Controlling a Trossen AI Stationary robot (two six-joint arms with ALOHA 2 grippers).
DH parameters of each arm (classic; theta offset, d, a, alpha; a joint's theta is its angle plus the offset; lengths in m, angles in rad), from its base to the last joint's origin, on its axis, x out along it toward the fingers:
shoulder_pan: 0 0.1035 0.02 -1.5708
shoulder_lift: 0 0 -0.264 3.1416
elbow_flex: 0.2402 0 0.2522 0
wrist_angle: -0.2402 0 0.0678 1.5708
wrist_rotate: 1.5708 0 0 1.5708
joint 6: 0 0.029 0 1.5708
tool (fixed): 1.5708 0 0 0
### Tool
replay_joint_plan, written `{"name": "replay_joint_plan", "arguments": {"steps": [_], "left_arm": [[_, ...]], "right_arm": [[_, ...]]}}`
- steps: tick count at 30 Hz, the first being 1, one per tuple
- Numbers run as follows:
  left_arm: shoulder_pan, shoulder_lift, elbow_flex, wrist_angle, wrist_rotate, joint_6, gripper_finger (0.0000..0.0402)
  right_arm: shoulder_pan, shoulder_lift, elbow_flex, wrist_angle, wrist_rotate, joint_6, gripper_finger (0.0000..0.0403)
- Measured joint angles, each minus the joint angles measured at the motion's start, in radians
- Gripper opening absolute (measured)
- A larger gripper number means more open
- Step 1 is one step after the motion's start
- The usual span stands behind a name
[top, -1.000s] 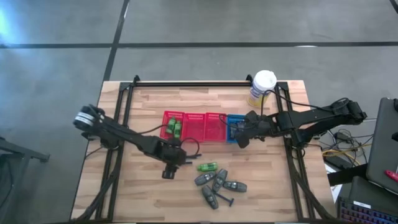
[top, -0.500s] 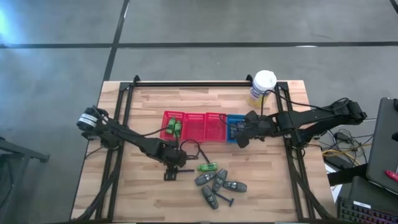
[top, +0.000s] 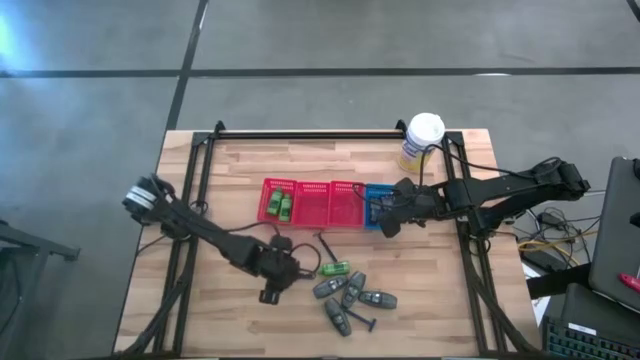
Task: Pick & Place Travel size toiletries
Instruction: Put the blue razor into the middle red bin
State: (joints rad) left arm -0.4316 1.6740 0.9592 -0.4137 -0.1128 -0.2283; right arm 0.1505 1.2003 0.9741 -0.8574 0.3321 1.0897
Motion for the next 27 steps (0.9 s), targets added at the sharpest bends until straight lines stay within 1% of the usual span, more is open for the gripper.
{"name": "replay_joint_plan", "arguments": {"steps": [2, 4, 7, 9, 11, 14, 16, 17, 21, 23, 25, 27], "left_arm": [[-0.007, 0.017, 0.000, 0.007, -0.065, -0.011, 0.0200], [-0.005, 0.037, 0.000, 0.026, -0.086, -0.013, 0.0187], [-0.001, 0.065, 0.004, 0.053, -0.072, -0.012, 0.0161], [-0.001, 0.080, 0.007, 0.068, -0.040, -0.010, 0.0139], [-0.001, 0.093, 0.008, 0.074, -0.017, -0.010, 0.0112], [-0.003, 0.098, 0.008, 0.077, -0.014, -0.010, 0.0064], [0.000, 0.085, 0.010, 0.073, -0.009, -0.002, 0.0030], [0.005, 0.077, 0.011, 0.070, -0.005, 0.007, 0.0021], [0.049, 0.013, 0.025, 0.030, -0.025, 0.010, 0.0022], [0.094, -0.037, 0.036, 0.014, -0.038, -0.030, 0.0022], [0.153, -0.085, 0.035, -0.012, -0.037, -0.115, 0.0020], [0.220, -0.139, 0.032, 0.001, -0.027, -0.283, 0.0020]], "right_arm": [[0.000, 0.000, 0.000, 0.000, 0.000, -0.001, 0.0363], [0.000, 0.000, 0.000, 0.000, 0.000, -0.005, 0.0363], [0.000, 0.000, 0.000, 0.000, 0.000, -0.005, 0.0364], [0.000, 0.000, -0.001, -0.001, 0.000, -0.005, 0.0363], [0.000, 0.000, -0.002, -0.002, 0.000, -0.002, 0.0364], [0.000, 0.000, -0.002, -0.002, 0.000, 0.000, 0.0363], [0.000, 0.000, -0.002, -0.002, 0.000, 0.000, 0.0364], [0.001, 0.000, -0.002, -0.002, 0.000, 0.000, 0.0363], [0.017, 0.000, 0.001, -0.001, 0.005, 0.000, 0.0363], [0.030, -0.001, 0.010, -0.001, 0.010, 0.003, 0.0364], [0.045, -0.002, 0.024, -0.003, 0.025, 0.020, 0.0363], [0.058, -0.004, 0.039, -0.018, 0.049, 0.049, 0.0363]]}}
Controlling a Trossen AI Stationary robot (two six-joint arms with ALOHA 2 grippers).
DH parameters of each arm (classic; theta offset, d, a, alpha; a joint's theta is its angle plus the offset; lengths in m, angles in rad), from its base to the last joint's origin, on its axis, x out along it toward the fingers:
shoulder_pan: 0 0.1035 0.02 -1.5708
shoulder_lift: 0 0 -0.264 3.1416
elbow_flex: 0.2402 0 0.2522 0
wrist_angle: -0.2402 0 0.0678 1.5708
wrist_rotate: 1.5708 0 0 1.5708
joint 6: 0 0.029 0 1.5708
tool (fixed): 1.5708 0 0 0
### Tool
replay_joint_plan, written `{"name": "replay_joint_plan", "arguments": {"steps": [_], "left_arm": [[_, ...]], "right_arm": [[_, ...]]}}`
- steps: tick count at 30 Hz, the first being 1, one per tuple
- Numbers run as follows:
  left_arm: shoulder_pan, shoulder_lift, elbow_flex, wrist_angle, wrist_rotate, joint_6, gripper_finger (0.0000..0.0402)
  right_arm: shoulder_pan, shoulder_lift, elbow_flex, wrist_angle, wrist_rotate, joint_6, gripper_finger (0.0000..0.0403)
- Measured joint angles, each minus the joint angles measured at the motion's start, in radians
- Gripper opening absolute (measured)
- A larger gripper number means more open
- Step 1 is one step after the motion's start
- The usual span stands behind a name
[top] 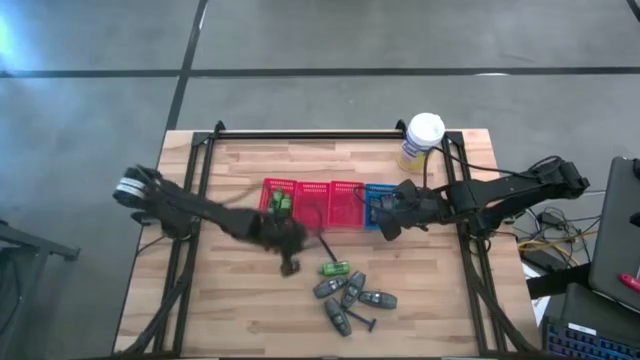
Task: Pick & Place Travel size toiletries
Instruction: Put the blue razor into the middle red bin
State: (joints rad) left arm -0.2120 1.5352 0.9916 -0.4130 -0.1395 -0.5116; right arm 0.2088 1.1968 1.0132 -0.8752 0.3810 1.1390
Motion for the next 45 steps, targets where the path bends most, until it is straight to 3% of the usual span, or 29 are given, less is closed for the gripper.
{"name": "replay_joint_plan", "arguments": {"steps": [4, 8, 14, 19, 23, 30, 33, 38, 42, 45], "left_arm": [[0.132, -0.112, -0.012, 0.145, -0.043, -0.356, 0.0021], [0.240, -0.125, -0.047, 0.284, -0.076, -0.479, 0.0025], [0.282, -0.005, -0.050, 0.324, -0.045, -0.512, 0.0023], [0.289, 0.059, -0.051, 0.291, -0.183, -0.522, 0.0047], [0.311, 0.062, -0.051, 0.281, -0.219, -0.520, 0.0072], [0.325, 0.042, -0.050, 0.279, -0.145, -0.488, 0.0130], [0.321, -0.010, -0.050, 0.286, -0.049, -0.374, 0.0155], [0.225, -0.102, -0.050, 0.268, 0.267, 0.314, 0.0165], [0.104, -0.080, -0.050, 0.225, 0.248, 0.697, 0.0162], [0.096, 0.010, -0.026, 0.254, 0.237, 0.773, 0.0160]], "right_arm": [[0.016, -0.004, 0.029, -0.064, 0.053, 0.068, 0.0364], [0.016, -0.004, 0.043, -0.111, 0.086, 0.096, 0.0364], [0.016, -0.004, 0.038, -0.113, 0.094, 0.102, 0.0363], [0.016, -0.004, 0.030, -0.113, 0.094, 0.119, 0.0363], [0.016, -0.004, 0.030, -0.113, 0.093, 0.123, 0.0363], [0.016, -0.004, 0.029, -0.111, 0.093, 0.114, 0.0363], [0.030, -0.004, 0.029, -0.082, 0.071, 0.089, 0.0364], [0.059, 0.016, 0.028, -0.065, 0.055, 0.101, 0.0363], [0.060, 0.031, 0.028, -0.066, 0.056, 0.112, 0.0364], [0.060, 0.043, 0.027, -0.063, 0.055, 0.126, 0.0364]]}}
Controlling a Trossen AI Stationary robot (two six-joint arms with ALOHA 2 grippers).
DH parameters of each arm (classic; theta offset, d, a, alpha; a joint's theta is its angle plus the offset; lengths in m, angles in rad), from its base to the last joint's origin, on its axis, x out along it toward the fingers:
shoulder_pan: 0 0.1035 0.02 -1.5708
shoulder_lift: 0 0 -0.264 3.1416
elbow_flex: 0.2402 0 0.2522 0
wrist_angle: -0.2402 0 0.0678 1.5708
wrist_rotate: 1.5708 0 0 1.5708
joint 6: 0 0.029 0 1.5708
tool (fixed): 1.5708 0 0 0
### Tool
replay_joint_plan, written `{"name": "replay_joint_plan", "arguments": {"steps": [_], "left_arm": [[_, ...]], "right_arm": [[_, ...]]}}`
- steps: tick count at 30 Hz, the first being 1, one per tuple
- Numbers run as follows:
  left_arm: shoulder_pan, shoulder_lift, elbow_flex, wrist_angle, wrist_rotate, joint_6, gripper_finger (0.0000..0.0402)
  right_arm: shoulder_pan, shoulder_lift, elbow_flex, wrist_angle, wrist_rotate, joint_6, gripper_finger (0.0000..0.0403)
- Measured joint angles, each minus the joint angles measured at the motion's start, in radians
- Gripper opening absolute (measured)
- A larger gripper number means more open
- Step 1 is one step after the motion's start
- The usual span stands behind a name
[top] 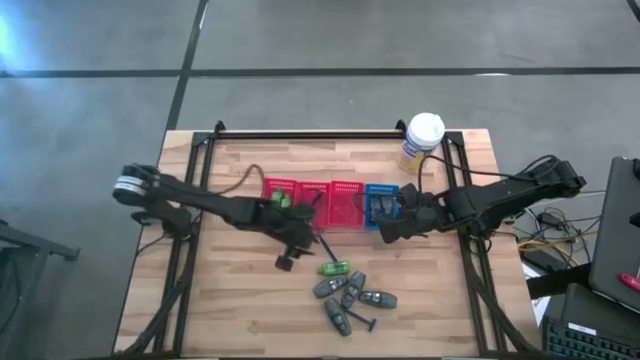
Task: Pick & Place Travel size toiletries
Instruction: Put the blue razor into the middle red bin
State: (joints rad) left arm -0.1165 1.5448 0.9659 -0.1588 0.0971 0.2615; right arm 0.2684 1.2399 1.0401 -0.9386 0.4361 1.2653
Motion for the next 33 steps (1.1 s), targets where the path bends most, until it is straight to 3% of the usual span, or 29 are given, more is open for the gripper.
{"name": "replay_joint_plan", "arguments": {"steps": [3, 8, 11, 16, 26, 33], "left_arm": [[0.017, 0.113, 0.066, -0.010, 0.005, 0.042, 0.0160], [0.014, 0.263, 0.231, -0.188, 0.008, 0.304, 0.0161], [0.013, 0.334, 0.330, -0.310, 0.005, 0.340, 0.0161], [0.024, 0.395, 0.427, -0.340, -0.041, 0.391, 0.0161], [0.029, 0.455, 0.441, -0.356, -0.024, 0.491, 0.0161], [0.055, 0.478, 0.439, -0.352, -0.039, 0.477, 0.0158]], "right_arm": [[0.000, 0.002, -0.001, 0.000, -0.022, 0.018, 0.0363], [0.005, 0.006, -0.001, 0.001, -0.067, 0.045, 0.0363], [0.014, 0.005, -0.001, 0.002, -0.070, 0.062, 0.0364], [0.022, 0.005, -0.001, 0.005, -0.070, 0.068, 0.0364], [0.022, 0.005, -0.001, 0.005, -0.070, 0.062, 0.0364], [0.022, 0.005, -0.001, 0.001, -0.070, 0.059, 0.0364]]}}
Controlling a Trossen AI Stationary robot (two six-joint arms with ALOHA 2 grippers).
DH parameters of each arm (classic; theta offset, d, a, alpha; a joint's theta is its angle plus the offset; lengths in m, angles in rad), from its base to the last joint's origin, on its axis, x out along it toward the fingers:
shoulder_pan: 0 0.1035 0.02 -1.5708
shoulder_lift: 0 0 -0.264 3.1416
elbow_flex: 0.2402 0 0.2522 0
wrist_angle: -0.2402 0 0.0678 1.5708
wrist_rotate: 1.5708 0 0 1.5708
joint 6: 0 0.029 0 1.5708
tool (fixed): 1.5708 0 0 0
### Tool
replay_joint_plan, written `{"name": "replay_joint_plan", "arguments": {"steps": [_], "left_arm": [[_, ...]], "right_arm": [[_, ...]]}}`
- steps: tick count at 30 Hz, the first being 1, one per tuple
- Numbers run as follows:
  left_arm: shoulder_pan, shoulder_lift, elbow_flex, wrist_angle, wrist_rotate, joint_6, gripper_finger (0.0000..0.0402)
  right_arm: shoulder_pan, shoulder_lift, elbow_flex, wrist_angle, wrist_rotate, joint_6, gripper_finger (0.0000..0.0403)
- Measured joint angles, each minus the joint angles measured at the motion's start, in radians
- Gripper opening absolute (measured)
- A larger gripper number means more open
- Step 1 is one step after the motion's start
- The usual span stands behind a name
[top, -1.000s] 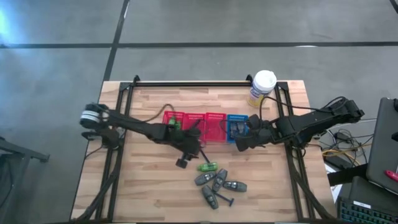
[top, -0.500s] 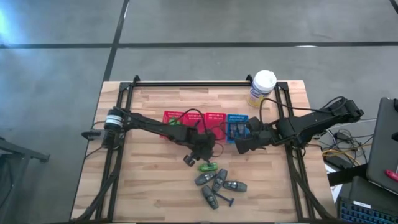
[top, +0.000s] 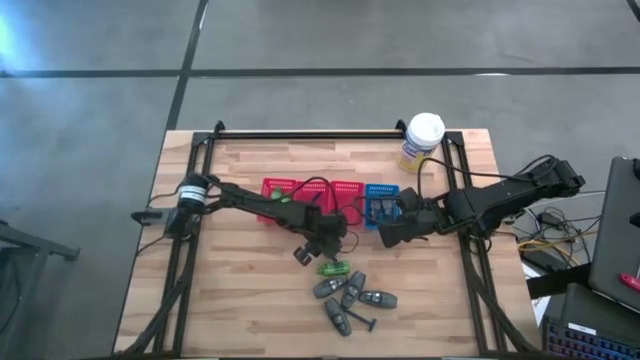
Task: Pick & Place Travel size toiletries
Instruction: Put the blue razor into the middle red bin
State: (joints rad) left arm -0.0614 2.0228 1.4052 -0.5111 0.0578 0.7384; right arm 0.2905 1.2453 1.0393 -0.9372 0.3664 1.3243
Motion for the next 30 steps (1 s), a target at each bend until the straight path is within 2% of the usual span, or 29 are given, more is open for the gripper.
{"name": "replay_joint_plan", "arguments": {"steps": [3, 11, 18, 21, 25, 30], "left_arm": [[0.004, 0.000, -0.001, -0.036, 0.001, -0.004, 0.0137], [-0.005, -0.001, 0.000, -0.072, 0.028, -0.034, 0.0026], [-0.021, -0.025, 0.030, -0.110, 0.020, -0.174, 0.0017], [-0.020, -0.086, 0.047, -0.116, 0.009, -0.282, 0.0021], [-0.020, -0.185, 0.045, -0.127, -0.068, -0.486, 0.0021], [0.003, -0.349, -0.008, -0.055, -0.266, -1.066, 0.0022]], "right_arm": [[0.000, 0.000, -0.001, -0.001, 0.002, 0.000, 0.0364], [0.000, 0.000, -0.013, -0.004, 0.008, 0.000, 0.0364], [0.000, 0.000, -0.013, -0.008, 0.011, -0.001, 0.0364], [0.000, 0.000, -0.013, -0.011, 0.012, -0.008, 0.0364], [0.000, 0.000, -0.013, -0.018, 0.016, -0.015, 0.0364], [0.000, 0.000, -0.013, -0.022, 0.032, -0.019, 0.0364]]}}
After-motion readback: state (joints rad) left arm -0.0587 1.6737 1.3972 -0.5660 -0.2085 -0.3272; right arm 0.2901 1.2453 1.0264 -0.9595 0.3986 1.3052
